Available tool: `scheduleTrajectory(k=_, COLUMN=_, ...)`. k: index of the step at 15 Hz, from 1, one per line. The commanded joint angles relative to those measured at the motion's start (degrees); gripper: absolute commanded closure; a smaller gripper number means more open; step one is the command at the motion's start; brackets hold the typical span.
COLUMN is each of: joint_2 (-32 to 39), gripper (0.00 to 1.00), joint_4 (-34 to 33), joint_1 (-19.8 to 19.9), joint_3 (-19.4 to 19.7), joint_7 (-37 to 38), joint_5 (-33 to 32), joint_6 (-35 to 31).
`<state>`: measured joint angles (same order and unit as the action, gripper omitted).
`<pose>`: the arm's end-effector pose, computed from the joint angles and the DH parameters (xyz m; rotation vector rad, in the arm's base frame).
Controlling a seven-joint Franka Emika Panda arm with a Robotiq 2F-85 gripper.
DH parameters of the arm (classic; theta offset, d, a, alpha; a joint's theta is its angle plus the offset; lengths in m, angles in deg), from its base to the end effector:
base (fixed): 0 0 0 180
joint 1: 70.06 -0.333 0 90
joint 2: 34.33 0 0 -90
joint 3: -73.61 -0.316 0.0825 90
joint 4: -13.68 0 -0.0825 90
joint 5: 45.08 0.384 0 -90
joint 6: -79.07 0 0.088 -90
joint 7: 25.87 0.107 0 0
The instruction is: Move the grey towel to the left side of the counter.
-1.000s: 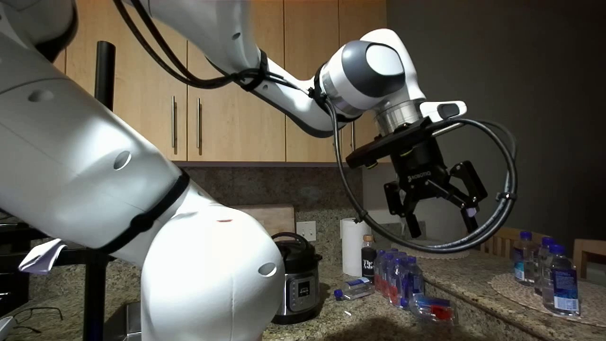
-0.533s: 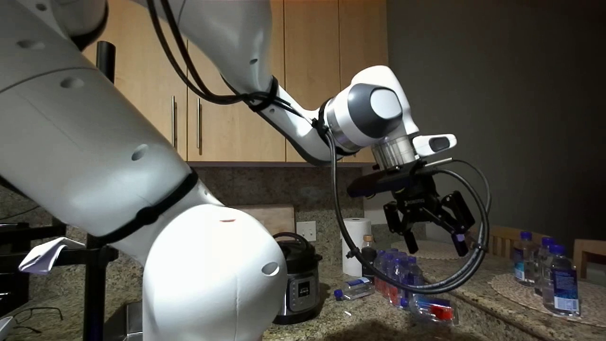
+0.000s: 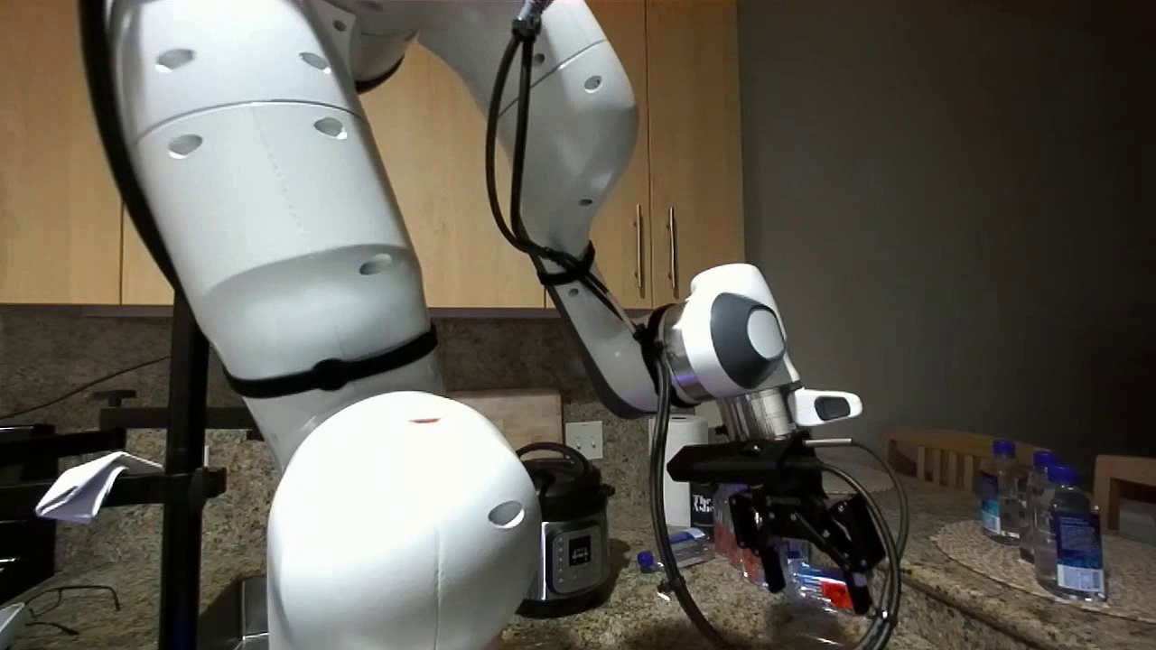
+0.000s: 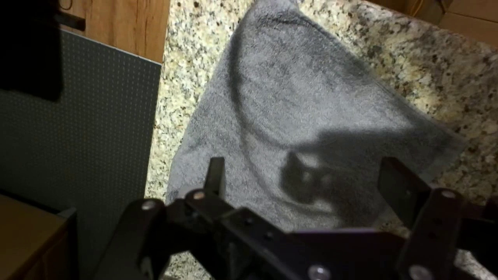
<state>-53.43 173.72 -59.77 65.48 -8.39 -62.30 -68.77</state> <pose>0.3799 -0.0129 0.3149 2.9269 -0.1489 0.2034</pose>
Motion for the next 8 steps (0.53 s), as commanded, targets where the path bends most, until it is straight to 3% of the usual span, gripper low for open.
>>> scheduleTrajectory(k=1, joint_2=1.2, gripper=0.00, joint_4=-0.4, joint_1=-0.6, joint_3=0.8, joint_7=0.6, joint_5=-0.7, joint_6=-0.1)
scheduleTrajectory(k=8, joint_2=1.8, gripper=0.00, joint_4=-0.9, joint_1=-0.4, joint_3=0.9, joint_7=0.6, joint_5=-0.8, joint_6=-0.1)
